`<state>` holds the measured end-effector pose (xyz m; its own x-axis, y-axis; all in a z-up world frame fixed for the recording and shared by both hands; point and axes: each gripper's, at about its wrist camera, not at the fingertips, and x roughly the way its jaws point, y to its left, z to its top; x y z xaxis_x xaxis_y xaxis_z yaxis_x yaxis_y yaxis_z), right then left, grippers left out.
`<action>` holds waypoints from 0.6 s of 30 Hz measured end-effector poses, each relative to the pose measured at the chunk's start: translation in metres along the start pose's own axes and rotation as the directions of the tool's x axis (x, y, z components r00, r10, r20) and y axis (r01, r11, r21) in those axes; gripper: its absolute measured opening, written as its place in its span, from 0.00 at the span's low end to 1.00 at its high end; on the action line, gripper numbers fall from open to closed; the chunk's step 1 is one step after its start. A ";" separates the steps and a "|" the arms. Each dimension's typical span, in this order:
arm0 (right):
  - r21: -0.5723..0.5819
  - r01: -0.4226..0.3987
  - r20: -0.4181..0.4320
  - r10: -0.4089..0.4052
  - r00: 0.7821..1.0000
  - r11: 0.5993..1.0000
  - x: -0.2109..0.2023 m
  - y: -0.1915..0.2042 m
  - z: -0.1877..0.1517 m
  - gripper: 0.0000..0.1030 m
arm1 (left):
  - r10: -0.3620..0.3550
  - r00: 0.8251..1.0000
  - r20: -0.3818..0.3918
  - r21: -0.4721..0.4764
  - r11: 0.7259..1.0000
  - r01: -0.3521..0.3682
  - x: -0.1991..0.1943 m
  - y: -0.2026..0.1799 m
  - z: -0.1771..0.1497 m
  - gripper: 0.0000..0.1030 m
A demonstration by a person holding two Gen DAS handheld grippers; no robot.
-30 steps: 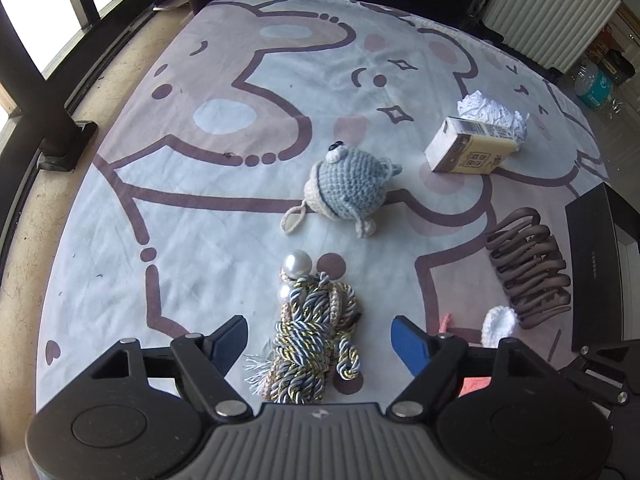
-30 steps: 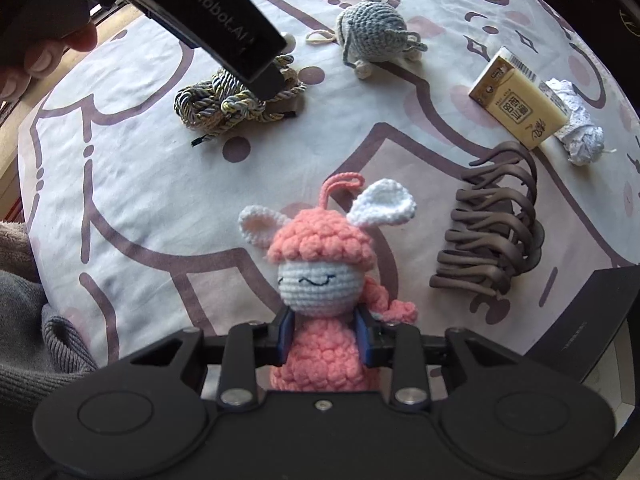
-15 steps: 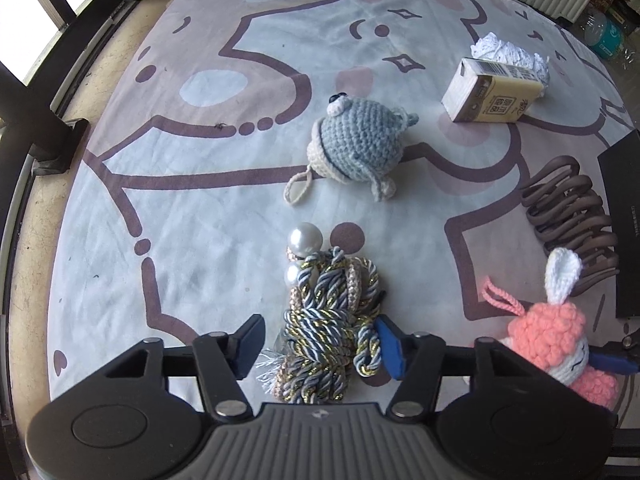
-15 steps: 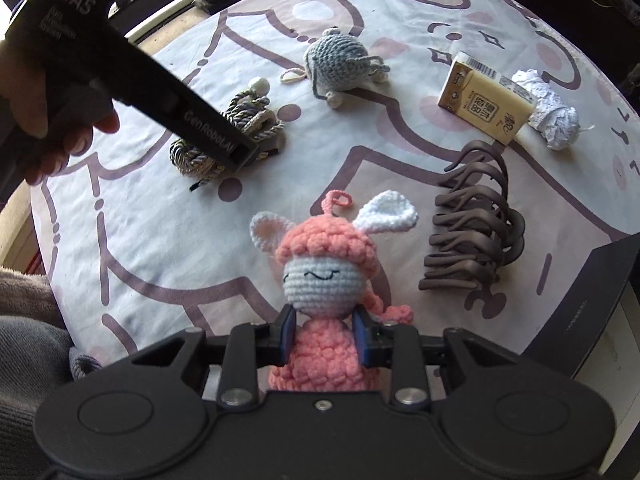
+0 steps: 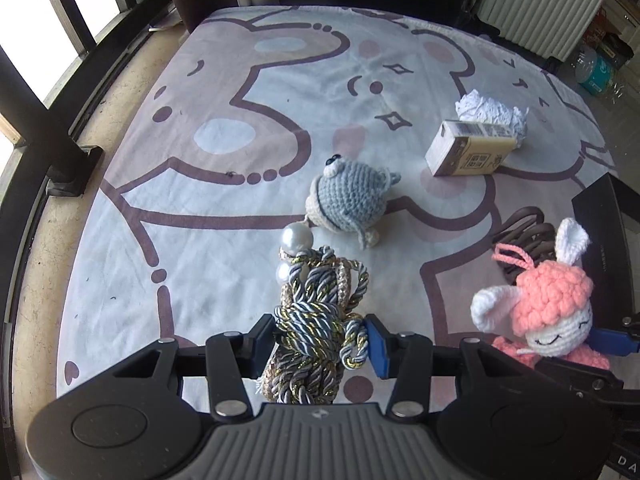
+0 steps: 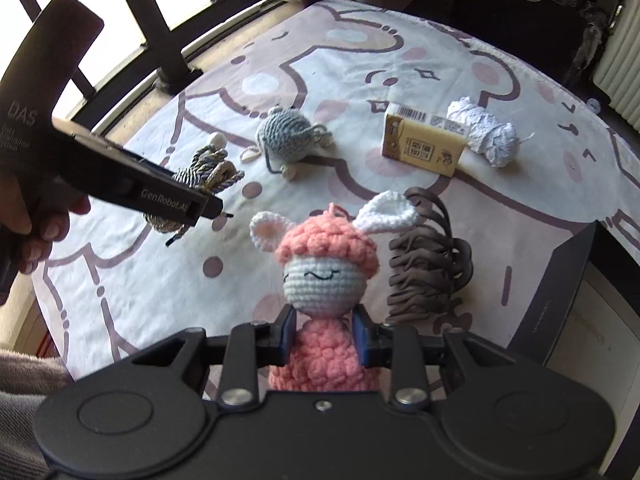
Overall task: Organize objects
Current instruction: 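Lift the rope toy with the left gripper while the right gripper lifts the bunny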
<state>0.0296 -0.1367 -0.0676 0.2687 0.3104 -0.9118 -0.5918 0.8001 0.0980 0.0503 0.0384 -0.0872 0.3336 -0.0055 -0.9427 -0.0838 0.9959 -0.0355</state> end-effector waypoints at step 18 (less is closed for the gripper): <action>0.221 0.087 0.212 -0.135 0.968 0.971 -0.062 -0.022 0.001 0.30 | -0.061 0.981 0.185 -0.014 0.998 0.064 -0.067 -0.012 0.001 0.47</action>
<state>0.0265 -0.1729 -0.0127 0.5015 0.3013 -0.8110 -0.3837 0.9176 0.1036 0.0296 0.0272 -0.0230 0.5060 -0.0490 -0.8611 -0.0749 0.9921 -0.1005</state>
